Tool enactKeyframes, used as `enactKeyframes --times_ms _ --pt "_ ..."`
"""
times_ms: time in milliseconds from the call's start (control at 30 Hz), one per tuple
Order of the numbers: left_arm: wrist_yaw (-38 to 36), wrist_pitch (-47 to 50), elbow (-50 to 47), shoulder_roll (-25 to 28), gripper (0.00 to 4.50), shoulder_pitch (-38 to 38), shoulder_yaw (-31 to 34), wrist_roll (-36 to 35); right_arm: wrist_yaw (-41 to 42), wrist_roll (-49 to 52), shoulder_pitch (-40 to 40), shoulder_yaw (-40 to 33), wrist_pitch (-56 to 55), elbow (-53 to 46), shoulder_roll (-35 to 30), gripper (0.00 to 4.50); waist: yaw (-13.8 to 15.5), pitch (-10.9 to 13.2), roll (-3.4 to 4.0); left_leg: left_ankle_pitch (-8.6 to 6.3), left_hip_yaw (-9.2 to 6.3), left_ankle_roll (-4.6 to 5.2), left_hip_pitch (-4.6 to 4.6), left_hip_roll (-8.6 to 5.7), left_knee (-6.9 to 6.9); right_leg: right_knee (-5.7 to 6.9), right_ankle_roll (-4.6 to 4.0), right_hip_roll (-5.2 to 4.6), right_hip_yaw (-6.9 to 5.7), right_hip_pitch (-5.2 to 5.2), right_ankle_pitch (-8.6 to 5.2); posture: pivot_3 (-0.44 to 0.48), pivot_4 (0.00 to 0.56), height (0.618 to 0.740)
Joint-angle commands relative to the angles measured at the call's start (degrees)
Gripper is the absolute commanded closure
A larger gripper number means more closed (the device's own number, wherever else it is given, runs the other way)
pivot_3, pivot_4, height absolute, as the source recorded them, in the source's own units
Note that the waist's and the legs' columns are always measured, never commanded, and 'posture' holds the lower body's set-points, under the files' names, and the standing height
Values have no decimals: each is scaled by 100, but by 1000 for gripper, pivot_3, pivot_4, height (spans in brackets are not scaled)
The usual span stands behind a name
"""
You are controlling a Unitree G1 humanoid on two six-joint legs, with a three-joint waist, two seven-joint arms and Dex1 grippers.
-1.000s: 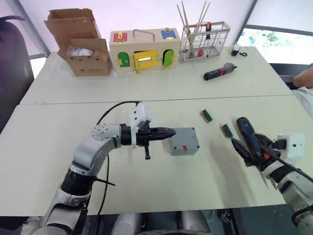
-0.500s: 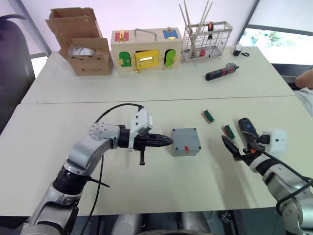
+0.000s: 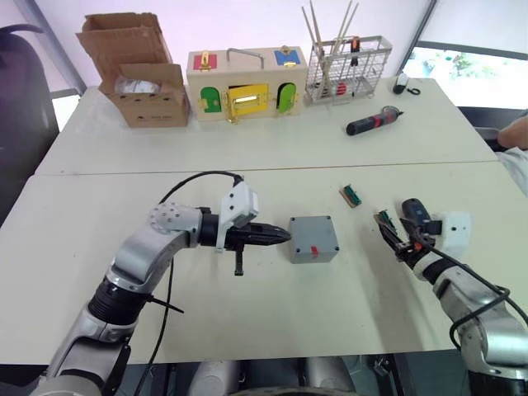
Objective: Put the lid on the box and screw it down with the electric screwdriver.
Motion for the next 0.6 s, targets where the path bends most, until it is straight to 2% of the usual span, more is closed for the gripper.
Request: enactKeyframes --times_ms 33,400,433,500,567,600 --pt "61 -100 -105 15 4500 -36 77 -14 -31 -133 -169 -6 -151 51 -54 2078 -5 0 0 0 1 0 0 0 0 0 0 0 0 0 0 0 150 737" --pt "165 -374 82 -51 4500 -143 -107 307 95 -375 -453 82 -145 488 -241 2078 2 0 0 0 1 0 0 0 0 0 0 0 0 0 0 0 150 737" --pt "170 -378 89 -51 4500 -154 -107 312 104 -389 -463 89 -152 498 -239 2644 0 0 0 0 1 0 0 0 0 0 0 0 0 0 0 0 150 737" --pt "192 -390 117 -51 4500 -177 -99 328 109 -413 -484 103 -152 505 -219 3303 -3 0 0 0 1 0 0 -1 0 0 0 0 0 0 0 0 150 737" --pt "217 -399 150 -50 4500 -195 -92 343 112 -423 -492 112 -128 506 -187 4298 -5 0 0 0 1 0 0 -1 0 0 0 0 0 0 0 0 150 737" --pt "222 -408 164 -49 4500 -198 -89 348 109 -431 -486 117 -128 507 -174 4445 -6 0 0 0 1 0 0 -1 0 0 0 0 0 0 0 0 150 737"
